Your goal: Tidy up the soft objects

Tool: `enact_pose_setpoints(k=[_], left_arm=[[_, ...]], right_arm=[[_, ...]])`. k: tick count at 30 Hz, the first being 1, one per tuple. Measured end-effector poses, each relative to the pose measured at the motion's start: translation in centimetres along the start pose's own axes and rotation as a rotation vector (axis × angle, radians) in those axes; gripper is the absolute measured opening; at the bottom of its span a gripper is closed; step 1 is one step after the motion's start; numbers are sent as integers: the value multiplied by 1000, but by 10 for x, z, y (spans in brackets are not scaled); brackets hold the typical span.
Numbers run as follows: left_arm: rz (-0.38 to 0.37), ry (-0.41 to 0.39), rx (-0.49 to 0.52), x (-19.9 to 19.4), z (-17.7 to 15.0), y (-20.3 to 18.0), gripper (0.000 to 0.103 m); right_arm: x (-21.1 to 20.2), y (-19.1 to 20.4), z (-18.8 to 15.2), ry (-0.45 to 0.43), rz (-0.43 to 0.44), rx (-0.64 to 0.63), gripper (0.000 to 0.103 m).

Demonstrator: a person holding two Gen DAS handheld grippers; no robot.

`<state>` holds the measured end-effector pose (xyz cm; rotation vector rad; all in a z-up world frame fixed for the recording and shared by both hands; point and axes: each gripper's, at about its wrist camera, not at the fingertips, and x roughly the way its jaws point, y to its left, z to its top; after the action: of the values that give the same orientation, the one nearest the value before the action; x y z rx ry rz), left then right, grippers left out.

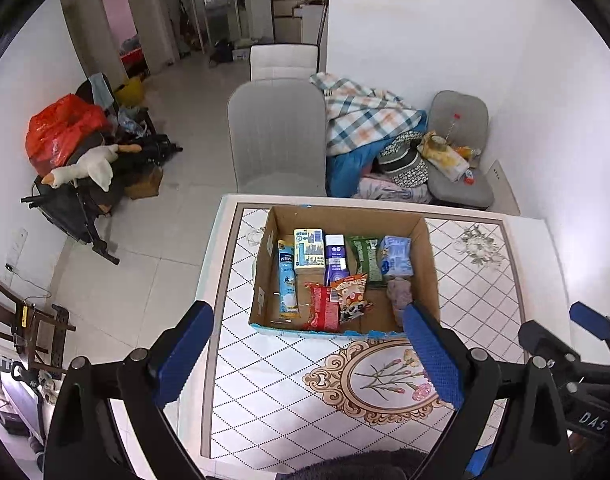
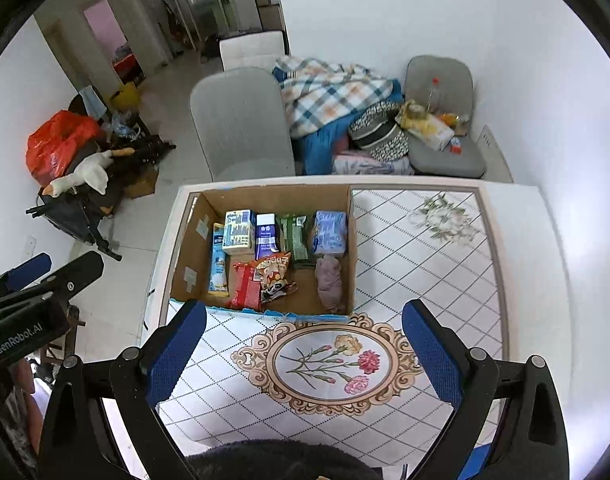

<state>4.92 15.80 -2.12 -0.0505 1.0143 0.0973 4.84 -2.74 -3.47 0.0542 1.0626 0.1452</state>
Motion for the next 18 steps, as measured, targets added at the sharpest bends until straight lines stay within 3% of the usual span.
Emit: enact_pose_setpoints(k=[6,18], left_arm=[[-2,1,11,-20,-11,-7,97],[17,-17,8,-29,-21,-10,97]], right_arm=[[-43,1,-5,-53,-7,-14,100],[-62,-6,-9,-77,-31,9,100]])
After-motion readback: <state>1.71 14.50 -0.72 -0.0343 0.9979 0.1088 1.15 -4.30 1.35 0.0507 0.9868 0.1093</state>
